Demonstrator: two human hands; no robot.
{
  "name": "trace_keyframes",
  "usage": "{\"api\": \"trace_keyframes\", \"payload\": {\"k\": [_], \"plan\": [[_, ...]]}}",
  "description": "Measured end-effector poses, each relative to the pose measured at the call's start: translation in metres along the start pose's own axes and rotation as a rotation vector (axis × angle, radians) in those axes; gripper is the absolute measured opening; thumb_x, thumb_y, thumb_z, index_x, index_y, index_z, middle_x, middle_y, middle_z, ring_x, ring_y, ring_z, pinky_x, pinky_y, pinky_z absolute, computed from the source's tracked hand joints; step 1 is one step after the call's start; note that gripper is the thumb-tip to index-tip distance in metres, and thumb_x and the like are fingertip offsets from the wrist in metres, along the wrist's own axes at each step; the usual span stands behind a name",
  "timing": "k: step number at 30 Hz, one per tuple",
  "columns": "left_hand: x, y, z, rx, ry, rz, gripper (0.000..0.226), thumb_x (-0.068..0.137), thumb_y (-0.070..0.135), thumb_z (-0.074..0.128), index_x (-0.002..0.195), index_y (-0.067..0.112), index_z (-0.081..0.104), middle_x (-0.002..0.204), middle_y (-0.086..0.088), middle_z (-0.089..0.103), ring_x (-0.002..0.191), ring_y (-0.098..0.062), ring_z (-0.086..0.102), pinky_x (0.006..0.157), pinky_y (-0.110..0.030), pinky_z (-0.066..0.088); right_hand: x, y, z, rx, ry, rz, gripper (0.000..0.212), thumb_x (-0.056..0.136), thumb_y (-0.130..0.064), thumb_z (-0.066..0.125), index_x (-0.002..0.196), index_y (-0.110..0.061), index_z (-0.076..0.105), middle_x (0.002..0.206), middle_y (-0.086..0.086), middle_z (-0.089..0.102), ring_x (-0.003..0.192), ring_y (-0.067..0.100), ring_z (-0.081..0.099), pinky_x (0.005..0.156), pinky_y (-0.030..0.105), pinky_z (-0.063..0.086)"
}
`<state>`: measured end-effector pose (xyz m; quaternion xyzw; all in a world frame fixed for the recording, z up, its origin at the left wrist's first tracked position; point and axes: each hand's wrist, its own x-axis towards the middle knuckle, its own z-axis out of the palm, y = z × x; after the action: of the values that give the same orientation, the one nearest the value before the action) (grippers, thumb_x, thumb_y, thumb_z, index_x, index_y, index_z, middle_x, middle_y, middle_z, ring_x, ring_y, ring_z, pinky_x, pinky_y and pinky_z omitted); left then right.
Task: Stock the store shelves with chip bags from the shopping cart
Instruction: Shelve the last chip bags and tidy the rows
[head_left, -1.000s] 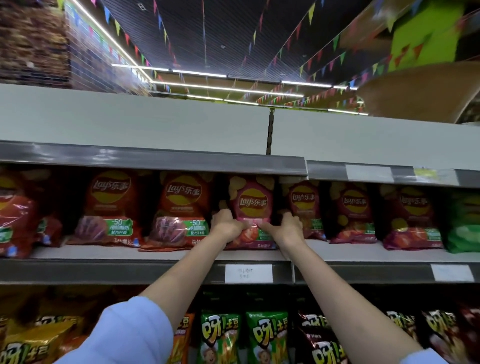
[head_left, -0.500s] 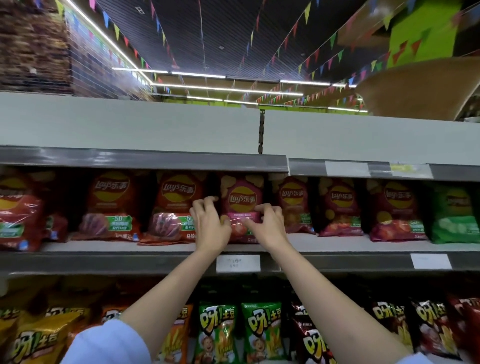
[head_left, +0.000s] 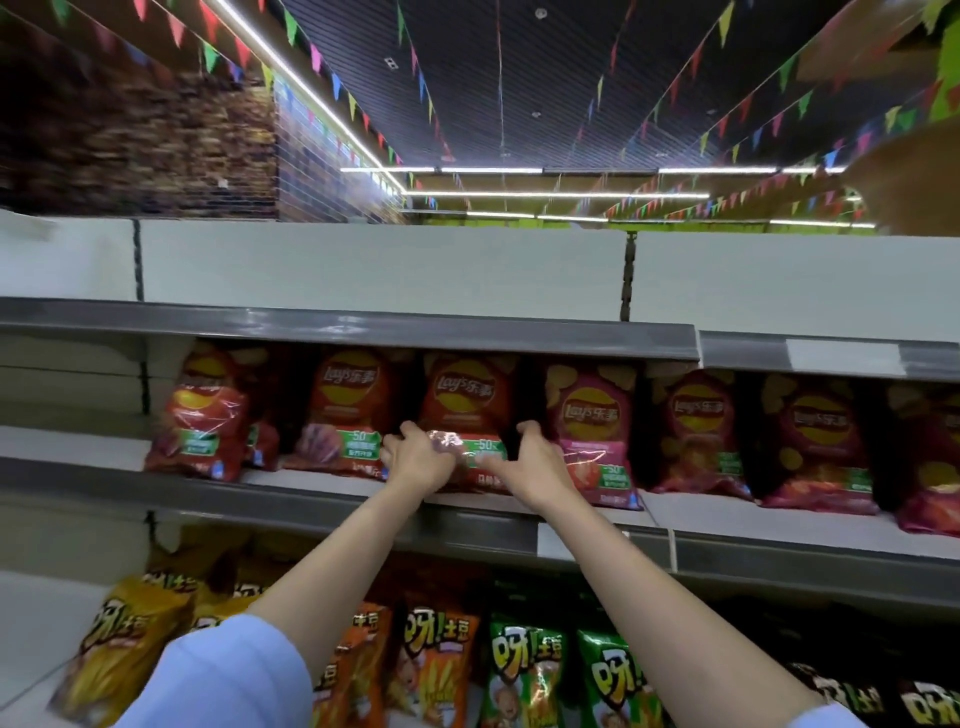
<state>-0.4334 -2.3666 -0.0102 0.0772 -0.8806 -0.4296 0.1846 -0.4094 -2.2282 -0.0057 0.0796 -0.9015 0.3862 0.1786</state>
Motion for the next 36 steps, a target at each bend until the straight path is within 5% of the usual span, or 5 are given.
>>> {"api": "trace_keyframes", "payload": {"k": [5,16,23,28,36], "plan": [[0.023,-0.019,-0.011,0.055,-0.141,0.014,0.079,0.088,0.042,0.064,0.145,0.002,0.026,0.143,-0.018,0.042,0.133,-0.035,0.040,0.108,-0.042,0.037,0.024,-0.009,0.021,0.028,-0.067,0.203,0.078,0.095,-0.047,0.054,0.146,0.001,0.020,0.144,0.019,0.043,0.127,0.033,0.048,0.093,0.033,0.044],[0.048,-0.036,0.004,0.049,-0.145,0.110,0.069,0.089,0.031,0.066,0.142,0.006,0.029,0.140,-0.019,0.044,0.132,-0.037,0.038,0.107,-0.043,0.037,0.041,-0.009,0.046,0.032,0.125,0.346,0.053,0.095,-0.017,0.059,0.138,0.000,0.033,0.138,0.020,0.047,0.125,0.034,0.050,0.098,0.038,0.044],[0.040,-0.048,-0.024,-0.014,0.039,0.329,0.052,0.089,0.026,0.064,0.132,0.009,0.041,0.132,-0.016,0.044,0.126,-0.031,0.041,0.103,-0.039,0.038,0.023,-0.050,0.059,-0.462,0.300,0.080,0.058,0.093,-0.024,0.058,0.139,-0.002,0.031,0.145,0.021,0.028,0.134,0.033,0.026,0.101,0.036,0.039],[0.056,-0.078,-0.075,0.014,0.257,0.308,0.041,0.089,0.017,0.060,0.125,0.005,0.045,0.133,-0.018,0.032,0.127,-0.031,0.029,0.105,-0.034,0.029,0.032,-0.091,0.105,-0.269,0.161,-0.084,0.043,0.097,-0.026,0.053,0.137,-0.016,0.042,0.133,0.014,0.039,0.130,0.030,0.035,0.101,0.041,0.038],[0.090,-0.121,-0.104,-0.031,-0.039,0.241,0.042,0.090,0.030,0.063,0.125,0.010,0.053,0.134,-0.012,0.037,0.121,-0.031,0.049,0.101,-0.037,0.043,0.047,-0.109,0.158,-0.125,0.019,-0.082,0.031,0.095,-0.018,0.058,0.124,-0.008,0.061,0.119,0.015,0.055,0.106,0.027,0.060,0.090,0.028,0.043]]}}
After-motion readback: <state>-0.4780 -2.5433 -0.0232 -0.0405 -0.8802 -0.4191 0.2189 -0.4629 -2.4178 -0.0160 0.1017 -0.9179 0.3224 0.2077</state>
